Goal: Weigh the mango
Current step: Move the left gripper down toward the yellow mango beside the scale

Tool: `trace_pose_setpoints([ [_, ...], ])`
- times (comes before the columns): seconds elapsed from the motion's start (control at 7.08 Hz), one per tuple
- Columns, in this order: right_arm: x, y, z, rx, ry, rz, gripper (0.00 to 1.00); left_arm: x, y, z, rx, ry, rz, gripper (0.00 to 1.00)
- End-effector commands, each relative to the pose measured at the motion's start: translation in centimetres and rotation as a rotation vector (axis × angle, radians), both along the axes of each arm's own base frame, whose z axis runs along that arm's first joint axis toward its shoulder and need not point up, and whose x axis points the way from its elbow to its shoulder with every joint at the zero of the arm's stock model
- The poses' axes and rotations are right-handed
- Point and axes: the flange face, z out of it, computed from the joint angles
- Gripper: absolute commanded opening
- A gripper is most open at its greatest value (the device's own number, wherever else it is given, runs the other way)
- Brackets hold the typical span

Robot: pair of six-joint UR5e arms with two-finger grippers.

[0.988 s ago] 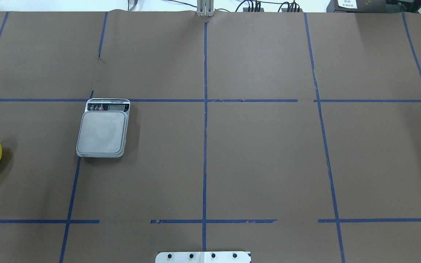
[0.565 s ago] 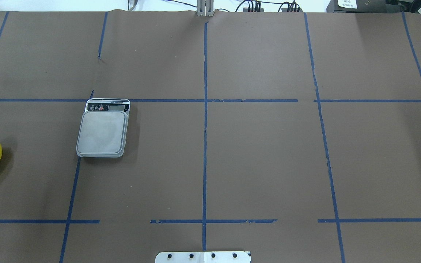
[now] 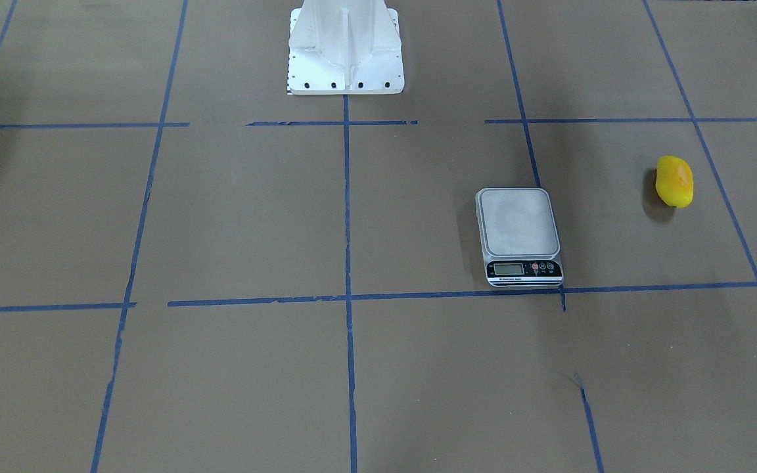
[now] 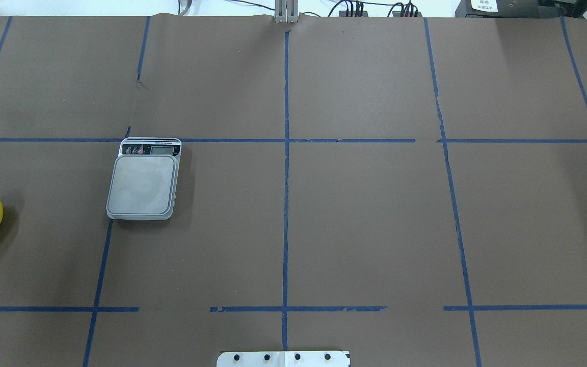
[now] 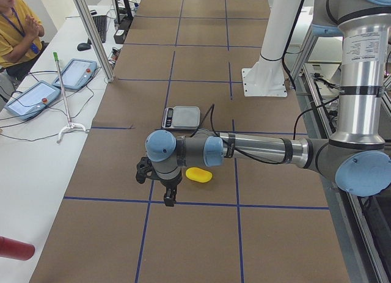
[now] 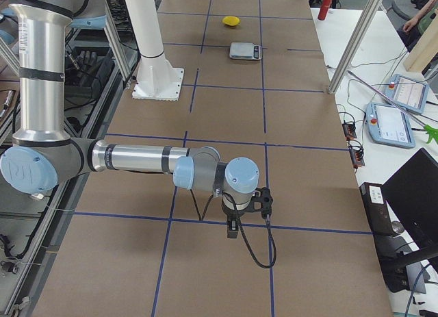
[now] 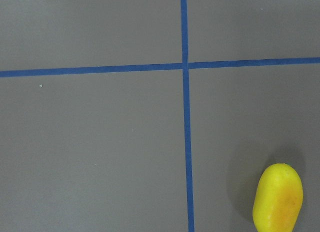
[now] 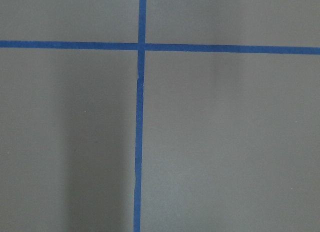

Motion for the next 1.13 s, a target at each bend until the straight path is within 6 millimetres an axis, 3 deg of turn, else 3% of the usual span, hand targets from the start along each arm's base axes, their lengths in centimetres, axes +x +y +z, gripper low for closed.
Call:
trace_pose_setpoints([
  [0.0, 0.0, 0.0, 0.0, 0.000, 0.000, 0.000, 1.00, 9.0, -0.9, -1.2, 0.059, 0.024, 0.037, 1.00],
  [0.14, 0.0, 0.0, 0.0, 0.000, 0.000, 0.000, 1.00, 9.6, -1.0, 1.2, 0.106, 0.038, 0.038, 1.00],
  [0.28, 0.0, 0.0, 0.0, 0.000, 0.000, 0.000, 1.00, 10.6, 0.0, 2.3, 0.132, 0.048, 0.061, 1.00],
  [0.56, 0.0, 0.0, 0.0, 0.000, 0.000, 0.000, 1.00, 15.4, 0.6, 0.9, 0.107, 0.091, 0.037, 1.00],
  [0.71, 0.0, 0.0, 0.0, 0.000, 0.000, 0.000, 1.00, 17.1, 1.6, 2.2, 0.105, 0.098, 0.053, 1.00],
  [0.85, 0.0, 0.0, 0.0, 0.000, 0.000, 0.000, 1.00, 17.1, 2.7, 4.1, 0.117, 0.100, 0.062, 1.00],
  [0.99, 0.0, 0.0, 0.0, 0.000, 0.000, 0.000, 1.00, 17.9, 3.2, 4.6, 0.125, 0.106, 0.081, 1.00],
])
